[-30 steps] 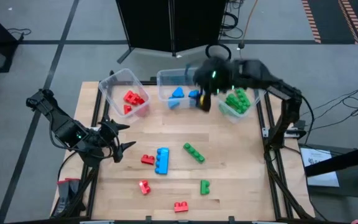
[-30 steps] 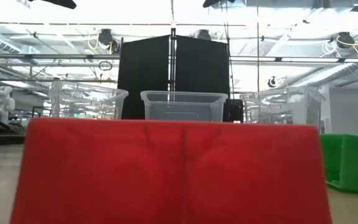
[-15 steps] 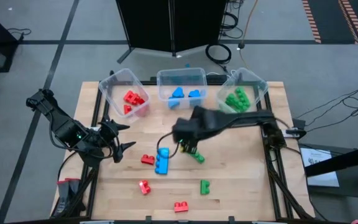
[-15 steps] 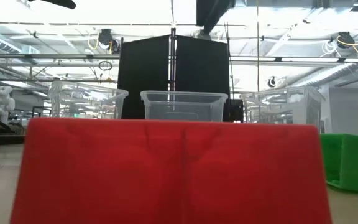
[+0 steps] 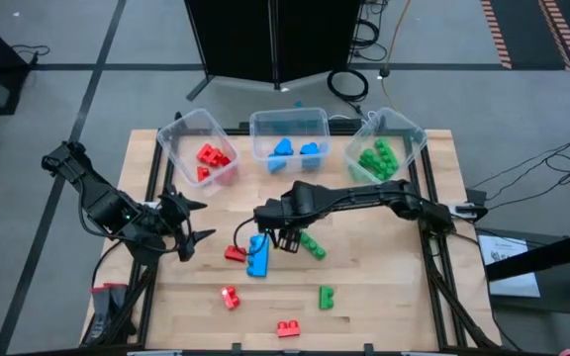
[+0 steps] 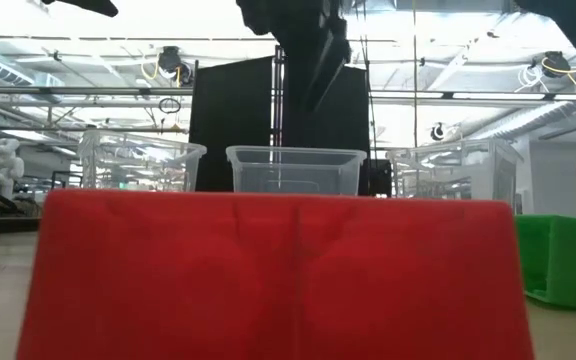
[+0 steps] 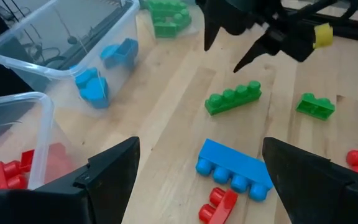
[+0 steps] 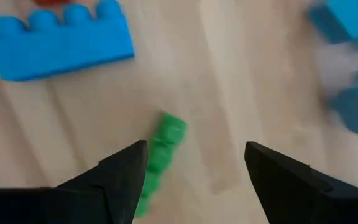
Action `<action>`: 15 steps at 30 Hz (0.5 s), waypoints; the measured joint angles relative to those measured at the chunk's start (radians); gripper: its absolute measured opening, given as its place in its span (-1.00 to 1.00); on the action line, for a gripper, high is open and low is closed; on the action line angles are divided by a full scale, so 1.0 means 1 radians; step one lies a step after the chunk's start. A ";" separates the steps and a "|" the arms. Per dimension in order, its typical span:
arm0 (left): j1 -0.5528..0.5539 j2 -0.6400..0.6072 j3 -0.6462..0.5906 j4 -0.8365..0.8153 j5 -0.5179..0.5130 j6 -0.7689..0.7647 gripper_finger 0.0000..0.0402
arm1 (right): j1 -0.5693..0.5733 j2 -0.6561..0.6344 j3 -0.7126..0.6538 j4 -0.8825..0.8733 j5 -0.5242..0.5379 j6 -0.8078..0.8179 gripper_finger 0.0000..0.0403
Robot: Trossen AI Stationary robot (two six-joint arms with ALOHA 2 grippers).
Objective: Sort blocks
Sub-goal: Put the green game piece into the right transparent bin
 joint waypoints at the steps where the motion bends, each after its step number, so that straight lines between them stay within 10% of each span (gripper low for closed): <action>1: 0.000 0.000 0.000 0.000 0.006 0.000 0.67 | -0.001 -0.003 0.000 0.015 -0.025 0.003 0.32; 15: 0.000 0.000 0.000 -0.015 0.041 0.002 0.67 | 0.149 -0.253 0.000 0.282 -0.147 -0.261 0.32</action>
